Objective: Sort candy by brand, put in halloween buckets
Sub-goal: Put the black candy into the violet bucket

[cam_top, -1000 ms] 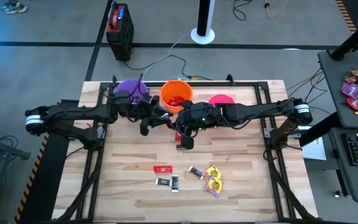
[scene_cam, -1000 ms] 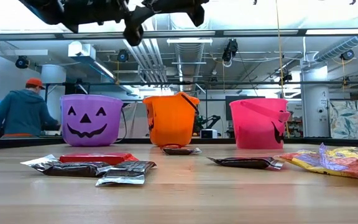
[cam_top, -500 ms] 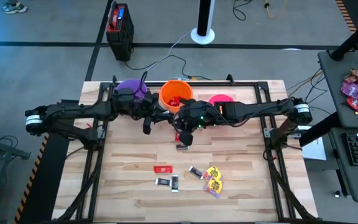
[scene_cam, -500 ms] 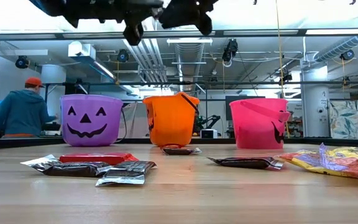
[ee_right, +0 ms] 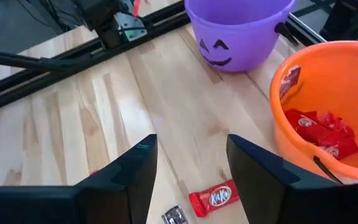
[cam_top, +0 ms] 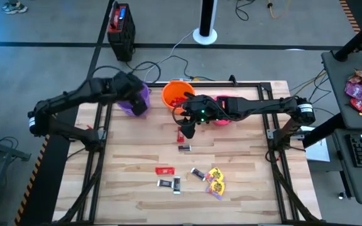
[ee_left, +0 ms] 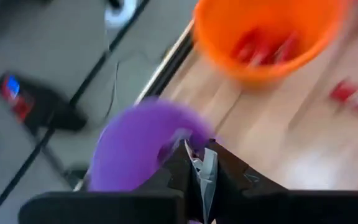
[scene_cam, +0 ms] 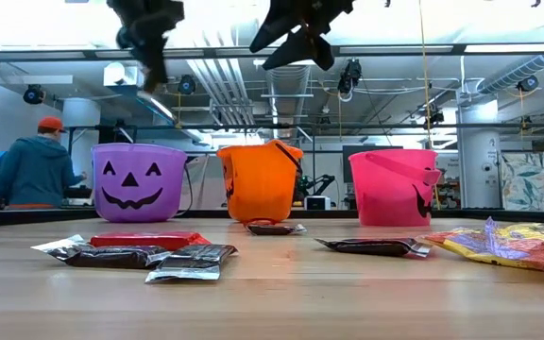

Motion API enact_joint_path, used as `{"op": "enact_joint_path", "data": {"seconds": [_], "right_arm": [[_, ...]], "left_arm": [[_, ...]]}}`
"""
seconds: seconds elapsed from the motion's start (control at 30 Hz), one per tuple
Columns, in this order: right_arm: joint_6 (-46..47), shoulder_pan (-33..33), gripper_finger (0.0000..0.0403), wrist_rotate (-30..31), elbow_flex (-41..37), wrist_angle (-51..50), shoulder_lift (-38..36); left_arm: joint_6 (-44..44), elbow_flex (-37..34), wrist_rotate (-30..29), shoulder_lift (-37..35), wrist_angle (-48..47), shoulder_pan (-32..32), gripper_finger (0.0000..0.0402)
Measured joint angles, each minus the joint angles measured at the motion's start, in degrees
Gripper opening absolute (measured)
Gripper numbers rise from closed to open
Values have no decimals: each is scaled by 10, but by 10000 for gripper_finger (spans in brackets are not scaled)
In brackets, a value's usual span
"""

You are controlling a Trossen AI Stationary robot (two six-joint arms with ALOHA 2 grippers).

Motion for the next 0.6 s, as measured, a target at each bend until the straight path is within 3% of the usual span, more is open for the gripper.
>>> {"op": "enact_joint_path", "data": {"seconds": [0.1,0.2,0.37,0.6], "right_arm": [[-4,-2,187,0,0,-2,0],[-4,-4,187,0,0,-2,0],[0,-4,187,-1,0,-8,0],[43,-4,187,-32,0,-48,0]], "left_arm": [[10,-2,29,13,-29,54,12],[55,-32,33,31,7,115,15],[100,-80,132,85,70,224,23],[126,-89,131,136,68,261,35]]}}
